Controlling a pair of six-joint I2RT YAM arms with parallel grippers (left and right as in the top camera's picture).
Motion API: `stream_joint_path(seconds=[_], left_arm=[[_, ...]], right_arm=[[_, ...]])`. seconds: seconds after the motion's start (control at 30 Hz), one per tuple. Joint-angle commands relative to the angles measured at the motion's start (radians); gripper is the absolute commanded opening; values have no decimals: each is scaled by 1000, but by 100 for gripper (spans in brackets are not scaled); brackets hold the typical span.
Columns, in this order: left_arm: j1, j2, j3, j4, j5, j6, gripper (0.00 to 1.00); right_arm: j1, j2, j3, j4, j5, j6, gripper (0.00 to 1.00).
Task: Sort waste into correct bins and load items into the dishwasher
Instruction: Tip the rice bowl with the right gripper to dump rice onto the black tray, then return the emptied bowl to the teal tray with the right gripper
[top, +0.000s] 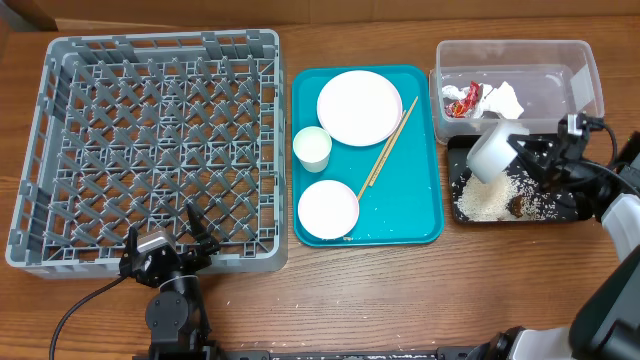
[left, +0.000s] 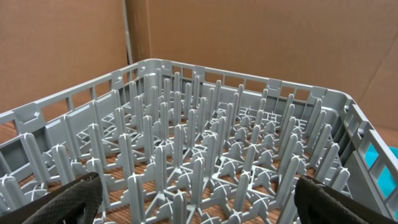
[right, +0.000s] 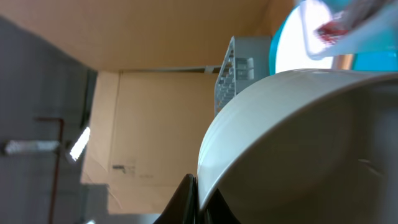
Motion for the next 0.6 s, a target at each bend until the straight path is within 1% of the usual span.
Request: stream_joint_path(seconds=[0.0,0.13,0.27,0.33,0.4,0.47,0.53,0.57], left_arm=[[-1,-8,-4,1,-13,-18,100],[-1,-8,-4,1,-13,-18,100],[-1,-8,-4,1,-13,-18,100],[-1,-8,-4,1,-13,-18,100],[-1,-8,-4,1,-13,-18,100],[-1,-8,-4,1,-13,-18,100],[-1,-8,-4,1,-13,-18,100],[-1,-8,-4,1,-13,-18,100]], right_arm=[[50,-100,5,3,99,6,4],[103,-128,5,-18,177,5,4],[301,-135,27,-27,254,5,4],[423,-135,50,-75,390,5,4],[488,-135,60,-95,467,5,4],[579,-135,77,-137,589,4,4],[673,-135,95,-202,743,-14,4],[726,-135,102,-246,851,-15,4]])
